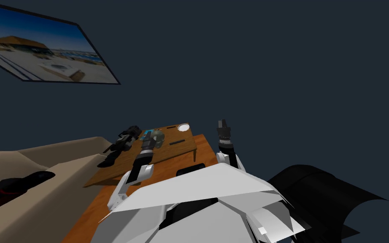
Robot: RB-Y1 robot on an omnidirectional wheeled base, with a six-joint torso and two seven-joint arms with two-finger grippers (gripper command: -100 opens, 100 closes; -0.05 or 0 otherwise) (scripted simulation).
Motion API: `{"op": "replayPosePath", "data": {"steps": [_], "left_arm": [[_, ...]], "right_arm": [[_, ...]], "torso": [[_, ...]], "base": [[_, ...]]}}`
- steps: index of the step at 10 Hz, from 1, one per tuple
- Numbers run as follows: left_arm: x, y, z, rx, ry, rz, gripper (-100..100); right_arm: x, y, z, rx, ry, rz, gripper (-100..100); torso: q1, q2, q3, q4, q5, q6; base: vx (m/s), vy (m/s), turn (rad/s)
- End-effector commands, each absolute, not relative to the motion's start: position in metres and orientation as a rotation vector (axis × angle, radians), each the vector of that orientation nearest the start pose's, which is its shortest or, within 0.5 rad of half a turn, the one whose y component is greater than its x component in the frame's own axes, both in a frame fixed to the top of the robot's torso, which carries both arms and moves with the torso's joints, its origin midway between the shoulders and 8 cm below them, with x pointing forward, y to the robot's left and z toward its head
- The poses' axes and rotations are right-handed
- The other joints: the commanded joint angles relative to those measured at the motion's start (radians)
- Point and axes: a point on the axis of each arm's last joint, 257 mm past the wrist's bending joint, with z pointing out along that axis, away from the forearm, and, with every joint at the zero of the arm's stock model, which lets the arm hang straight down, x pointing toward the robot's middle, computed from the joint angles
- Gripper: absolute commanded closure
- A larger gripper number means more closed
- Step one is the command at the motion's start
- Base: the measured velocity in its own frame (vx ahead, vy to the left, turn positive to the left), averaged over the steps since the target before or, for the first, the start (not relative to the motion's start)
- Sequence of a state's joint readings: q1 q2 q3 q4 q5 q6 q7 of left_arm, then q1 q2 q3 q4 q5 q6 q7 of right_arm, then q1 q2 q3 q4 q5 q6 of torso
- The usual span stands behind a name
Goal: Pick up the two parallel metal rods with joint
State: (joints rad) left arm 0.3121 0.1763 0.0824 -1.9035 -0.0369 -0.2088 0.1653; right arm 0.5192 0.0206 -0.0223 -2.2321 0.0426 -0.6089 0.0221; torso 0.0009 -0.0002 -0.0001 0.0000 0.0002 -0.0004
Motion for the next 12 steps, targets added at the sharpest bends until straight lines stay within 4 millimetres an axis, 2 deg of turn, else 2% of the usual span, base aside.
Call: {"op": "replayPosePath", "data": {"steps": [1, 3, 4, 5, 6, 7, 8, 9, 11, 12], "left_arm": [[0.458, 0.331, -0.16, -1.064, 1.034, -1.174, -100], [0.466, 0.336, -0.179, -1.124, 1.052, -1.16, -100], [0.473, 0.34, -0.197, -1.183, 1.069, -1.148, -100], [0.473, 0.34, -0.199, -1.185, 1.07, -1.147, -100], [0.479, 0.344, -0.218, -1.246, 1.087, -1.134, -100], [0.479, 0.344, -0.218, -1.248, 1.088, -1.132, -100], [0.485, 0.348, -0.238, -1.311, 1.106, -1.116, -100], [0.485, 0.348, -0.238, -1.311, 1.106, -1.116, -100], [0.495, 0.352, -0.266, -1.414, 1.129, -1.094, -100], [0.494, 0.354, -0.277, -1.434, 1.141, -1.079, -100]], "right_arm": [[0.332, -0.283, 0.017, 0.597, 0.597, 1.237, 0], [0.332, -0.283, 0.017, 0.597, 0.597, 1.237, 0], [0.332, -0.283, 0.017, 0.597, 0.597, 1.237, 0], [0.332, -0.283, 0.017, 0.597, 0.597, 1.237, 0], [0.332, -0.283, 0.017, 0.597, 0.597, 1.237, 0], [0.332, -0.283, 0.017, 0.597, 0.597, 1.237, 0], [0.332, -0.283, 0.017, 0.597, 0.597, 1.237, 0], [0.332, -0.283, 0.017, 0.597, 0.597, 1.237, 0], [0.332, -0.283, 0.017, 0.597, 0.597, 1.237, 0], [0.332, -0.283, 0.017, 0.597, 0.597, 1.237, 0]], "torso": [[0.0, 0.0, 0.0, 0.0, 0.0, 0.0], [0.0, 0.0, 0.0, 0.0, 0.0, 0.001], [0.0, 0.0, 0.0, 0.0, 0.0, 0.0], [0.0, 0.0, 0.0, 0.0, 0.0, 0.0], [0.0, 0.0, 0.0, 0.0, 0.0, 0.0], [0.0, 0.0, 0.0, 0.0, 0.0, 0.0], [0.0, 0.0, 0.0, 0.0, 0.0, 0.0], [0.0, 0.0, 0.0, 0.0, 0.0, 0.0], [0.0, 0.0, 0.0, 0.0, 0.0, 0.0], [0.0, 0.0, 0.0, 0.0, 0.0, 0.0]], "base": [[-0.004, 0.012, -0.139], [-0.006, 0.017, -0.152], [-0.003, 0.009, -0.125], [-0.002, 0.009, -0.071], [-0.003, 0.009, -0.15], [-0.003, 0.012, -0.078], [-0.006, 0.012, -0.147], [-0.005, 0.013, -0.078], [-0.006, 0.011, -0.207], [-0.008, 0.017, -0.067]]}}
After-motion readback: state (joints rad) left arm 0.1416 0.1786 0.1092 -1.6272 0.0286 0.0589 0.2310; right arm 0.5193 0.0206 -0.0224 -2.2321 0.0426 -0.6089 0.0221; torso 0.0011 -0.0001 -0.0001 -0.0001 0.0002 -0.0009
